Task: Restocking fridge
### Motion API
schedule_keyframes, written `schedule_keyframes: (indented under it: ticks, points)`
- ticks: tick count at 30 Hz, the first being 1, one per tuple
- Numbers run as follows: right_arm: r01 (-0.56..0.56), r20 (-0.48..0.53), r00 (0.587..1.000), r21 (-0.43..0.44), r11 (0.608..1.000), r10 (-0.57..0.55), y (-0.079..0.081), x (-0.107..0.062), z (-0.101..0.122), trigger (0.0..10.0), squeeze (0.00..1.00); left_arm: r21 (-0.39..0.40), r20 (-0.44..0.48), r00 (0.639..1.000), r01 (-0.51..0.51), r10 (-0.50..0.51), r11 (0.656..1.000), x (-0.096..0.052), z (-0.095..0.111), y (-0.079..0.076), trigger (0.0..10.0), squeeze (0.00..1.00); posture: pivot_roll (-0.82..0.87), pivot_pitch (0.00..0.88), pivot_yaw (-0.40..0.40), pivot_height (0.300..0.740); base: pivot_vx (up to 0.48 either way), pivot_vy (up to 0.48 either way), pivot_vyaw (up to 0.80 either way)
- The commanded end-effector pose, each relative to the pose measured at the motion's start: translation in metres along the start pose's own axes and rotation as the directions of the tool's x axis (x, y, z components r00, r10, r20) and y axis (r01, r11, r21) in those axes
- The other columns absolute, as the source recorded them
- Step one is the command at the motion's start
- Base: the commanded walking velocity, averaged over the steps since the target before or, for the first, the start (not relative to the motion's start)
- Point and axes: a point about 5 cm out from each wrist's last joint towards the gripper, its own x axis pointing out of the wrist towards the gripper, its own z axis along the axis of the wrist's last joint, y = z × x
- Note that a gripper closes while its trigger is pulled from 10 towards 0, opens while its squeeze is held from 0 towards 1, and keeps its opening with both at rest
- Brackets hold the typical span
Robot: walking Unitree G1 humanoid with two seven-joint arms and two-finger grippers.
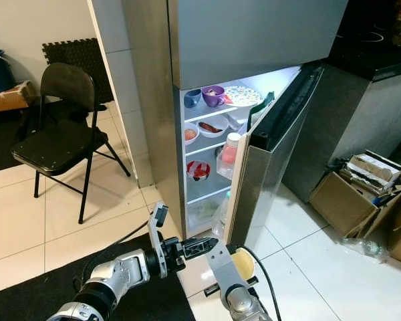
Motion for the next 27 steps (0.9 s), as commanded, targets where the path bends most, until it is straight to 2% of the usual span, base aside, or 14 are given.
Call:
schedule_keyframes:
  ticks: [1,7,18,21,24,27]
  points:
    - [0.004,0.009,1.0,-0.021,1.0,-0.004,0.0,0.0,0.001,10.0,0.0,-0.012,0.018,1.0,-0.005,0.005,1.0,0.002,-0.002,0.0,10.0,0.0,-0.05,0.0,-0.003,0.74,0.0,0.0,0.0]
    - [0.023,0.017,1.0,-0.09,0.996,-0.022,0.002,0.002,0.008,10.0,0.0,0.003,0.037,0.999,-0.028,0.028,1.0,0.0,0.004,0.003,10.0,0.0,-0.05,0.0,-0.005,0.74,0.0,0.0,0.0]
    - [0.062,0.053,0.997,-0.095,0.994,-0.057,0.005,0.005,0.021,10.0,0.0,0.006,0.02,1.0,0.012,-0.012,1.0,0.007,0.002,-0.002,10.0,0.0,-0.05,0.0,-0.006,0.74,0.0,0.0,0.0]
    - [0.053,0.049,0.998,-0.036,0.998,-0.051,0.008,0.004,0.021,10.0,0.0,-0.033,0.029,0.998,0.048,-0.047,0.998,0.01,0.0,-0.005,10.0,0.0,-0.05,0.0,-0.01,0.74,0.0,0.0,0.0]
    - [0.048,0.046,0.998,-0.027,0.998,-0.046,0.008,0.004,0.019,10.0,0.0,-0.048,0.034,0.997,0.064,-0.062,0.997,0.009,0.0,-0.005,10.0,0.0,-0.05,0.0,-0.01,0.74,0.0,0.0,0.0]
    - [0.041,0.051,0.998,-0.017,0.999,-0.04,0.009,0.004,0.019,10.0,0.0,-0.104,0.003,0.989,0.147,-0.148,0.984,0.006,-0.007,-0.009,10.0,0.0,-0.05,0.0,-0.011,0.74,0.0,0.0,0.0]
